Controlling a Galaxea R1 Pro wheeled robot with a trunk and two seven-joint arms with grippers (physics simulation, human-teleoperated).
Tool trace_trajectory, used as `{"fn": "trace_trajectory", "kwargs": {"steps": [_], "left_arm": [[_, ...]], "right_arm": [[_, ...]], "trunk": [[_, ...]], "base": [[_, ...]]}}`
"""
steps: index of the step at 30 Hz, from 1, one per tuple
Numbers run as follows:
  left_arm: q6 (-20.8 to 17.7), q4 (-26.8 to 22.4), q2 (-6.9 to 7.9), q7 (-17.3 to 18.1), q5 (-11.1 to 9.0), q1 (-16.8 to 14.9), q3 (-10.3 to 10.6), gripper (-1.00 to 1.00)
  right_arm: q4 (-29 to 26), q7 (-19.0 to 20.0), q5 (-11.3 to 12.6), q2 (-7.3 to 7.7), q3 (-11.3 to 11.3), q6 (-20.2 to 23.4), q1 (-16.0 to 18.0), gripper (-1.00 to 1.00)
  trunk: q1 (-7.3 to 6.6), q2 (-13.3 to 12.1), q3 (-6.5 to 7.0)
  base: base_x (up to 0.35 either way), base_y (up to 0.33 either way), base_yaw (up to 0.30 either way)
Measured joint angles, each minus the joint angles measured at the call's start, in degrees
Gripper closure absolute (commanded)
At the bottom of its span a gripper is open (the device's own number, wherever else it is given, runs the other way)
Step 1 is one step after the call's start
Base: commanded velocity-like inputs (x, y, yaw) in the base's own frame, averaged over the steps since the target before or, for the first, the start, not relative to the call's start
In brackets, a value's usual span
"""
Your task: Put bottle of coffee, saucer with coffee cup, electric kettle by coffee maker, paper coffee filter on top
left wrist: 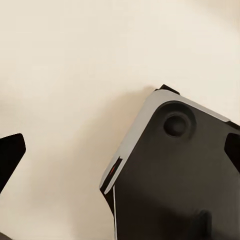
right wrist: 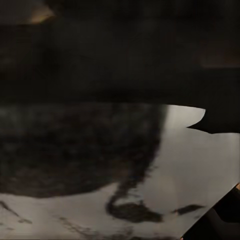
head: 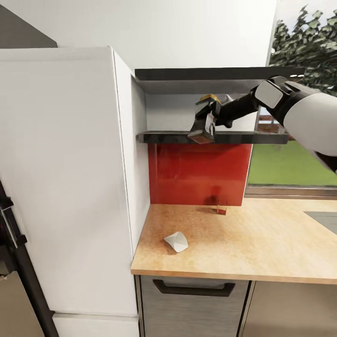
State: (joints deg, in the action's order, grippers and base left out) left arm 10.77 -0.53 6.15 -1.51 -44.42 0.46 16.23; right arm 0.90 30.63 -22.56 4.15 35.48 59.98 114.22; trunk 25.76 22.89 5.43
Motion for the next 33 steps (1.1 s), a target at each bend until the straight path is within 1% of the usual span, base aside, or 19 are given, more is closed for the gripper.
{"fn": "trace_trajectory", "kwargs": {"steps": [2, 5, 7, 9, 10, 12, 13, 15, 16, 17, 18, 19, 21, 23, 25, 27, 29, 32, 33], "left_arm": [[0.0, 0.0, 0.0, 0.0, 0.0, 0.0, 0.0, -1.0], [0.0, 0.0, 0.06, 0.1, 0.0, 0.0, 0.1, -1.0], [0.0, -0.1, 0.07, 0.1, 0.1, 0.0, 0.1, -1.0], [0.0, -0.2, 0.08, 0.1, 0.1, 0.0, 0.1, -1.0], [0.1, -0.2, 0.08, 0.1, 0.1, 0.0, 0.1, -1.0], [0.1, -0.2, 0.08, 0.1, 0.1, 0.0, 0.1, -1.0], [0.1, -0.2, 0.08, 0.1, 0.2, 0.0, 0.1, -1.0], [0.1, -0.3, 0.08, 0.2, 0.2, -0.1, 0.2, -1.0], [0.1, -0.3, 0.08, 0.3, 0.3, 0.0, 0.3, -1.0], [0.1, -0.3, 0.08, 0.4, 0.3, 0.0, 0.4, -1.0], [0.3, -0.3, 0.08, 0.4, 0.5, 0.0, 0.6, -1.0], [0.5, -0.3, 0.06, 0.5, 0.6, 0.0, 0.7, -1.0], [1.8, -0.3, 0.02, 0.6, 1.1, 0.0, 1.0, -1.0], [2.7, -0.3, 0.02, 0.6, 1.4, 0.0, 1.1, -1.0], [3.2, -0.3, 0.02, 0.6, 1.6, 0.0, 1.1, -1.0], [3.5, -0.3, 0.06, 0.6, 1.7, 0.0, 1.1, -1.0], [3.7, -0.3, 0.07, 0.7, 1.7, 0.0, 1.2, -1.0], [3.8, -0.3, 0.04, 0.6, 1.8, 0.0, 1.2, -1.0], [3.8, -0.4, -0.14, 0.6, 1.9, 0.0, 1.2, -1.0]], "right_arm": [[0.0, 3.6, 0.1, 0.3, 0.0, 0.0, 0.0, 1.0], [0.4, 4.8, -0.4, -0.22, -0.3, 0.0, 0.0, 1.0], [0.7, 5.0, -0.8, -1.2, -0.2, 0.0, -0.1, 1.0], [0.9, 5.2, -1.9, -2.71, -0.5, 0.0, -1.4, 1.0], [1.0, 5.2, -2.4, -3.09, -0.9, 0.0, -1.8, 1.0], [1.1, 5.2, -3.0, -5.06, -0.5, 0.0, -3.4, 1.0], [1.1, 5.2, -3.4, -5.65, -0.6, 0.0, -3.9, 1.0], [1.4, 5.2, -4.4, -7.55, -0.6, -0.1, -6.3, 1.0], [1.2, 5.2, -5.1, -8.24, -0.9, 0.0, -7.5, 1.0], [1.2, 5.2, -5.4, -8.51, -1.0, -0.1, -8.1, 1.0], [1.1, 5.2, -5.1, -9.09, -0.5, 0.0, -9.3, 1.0], [1.2, 5.2, -5.5, -9.36, -0.8, -0.1, -10.0, 1.0], [1.2, 5.2, -5.7, -10.49, -0.8, 0.0, -11.8, 1.0], [1.2, 5.2, -5.6, -11.25, -0.6, 0.0, -12.8, 1.0], [1.2, 5.2, -6.0, -11.74, -1.0, -0.1, -14.2, 1.0], [1.2, 5.2, -5.8, -12.34, -0.7, 0.0, -15.7, 1.0], [1.2, 5.2, -6.2, -12.67, -0.8, 0.0, -17.6, 1.0], [1.2, 5.1, -9.0, -12.88, -1.1, -0.1, -20.7, 1.0], [1.2, 4.9, -10.7, -12.84, 0.4, 0.0, -23.5, 1.0]], "trunk": [[0.0, 0.0, 0.0], [0.0, 0.0, 0.0], [0.0, 0.0, 0.0], [0.0, 0.0, -0.01], [0.01, 0.0, -0.01], [0.0, 0.0, -0.01], [0.01, 0.0, -0.01], [0.01, 0.0, -0.01], [0.01, 0.0, -0.02], [0.01, 0.0, -0.01], [0.0, 0.0, -0.01], [0.01, 0.0, -0.01], [0.0, 0.0, -0.01], [0.0, 0.0, -0.01], [0.0, 0.0, -0.01], [0.0, 0.0, -0.01], [0.0, 0.0, -0.01], [0.0, 0.0, -0.01], [-0.03, 0.0, 0.0]], "base": [[0.0, 0.0, 0.0], [0.0, 0.0, 0.0], [0.0, 0.0, 0.0], [0.0, 0.0, 0.0], [0.0, 0.0, 0.0], [0.0, 0.0, 0.0], [0.0, 0.0, 0.0], [0.0, 0.0, 0.0], [0.0, 0.0, 0.0], [0.0, 0.0, 0.0], [0.0, 0.0, 0.0], [0.0, 0.0, 0.0], [0.0, 0.0, 0.0], [0.0, 0.0, 0.0], [0.0, 0.0, 0.0], [0.0, 0.0, 0.0], [0.0, 0.0, 0.0], [0.0, 0.0, 0.0], [0.0, 0.0, 0.0]]}}
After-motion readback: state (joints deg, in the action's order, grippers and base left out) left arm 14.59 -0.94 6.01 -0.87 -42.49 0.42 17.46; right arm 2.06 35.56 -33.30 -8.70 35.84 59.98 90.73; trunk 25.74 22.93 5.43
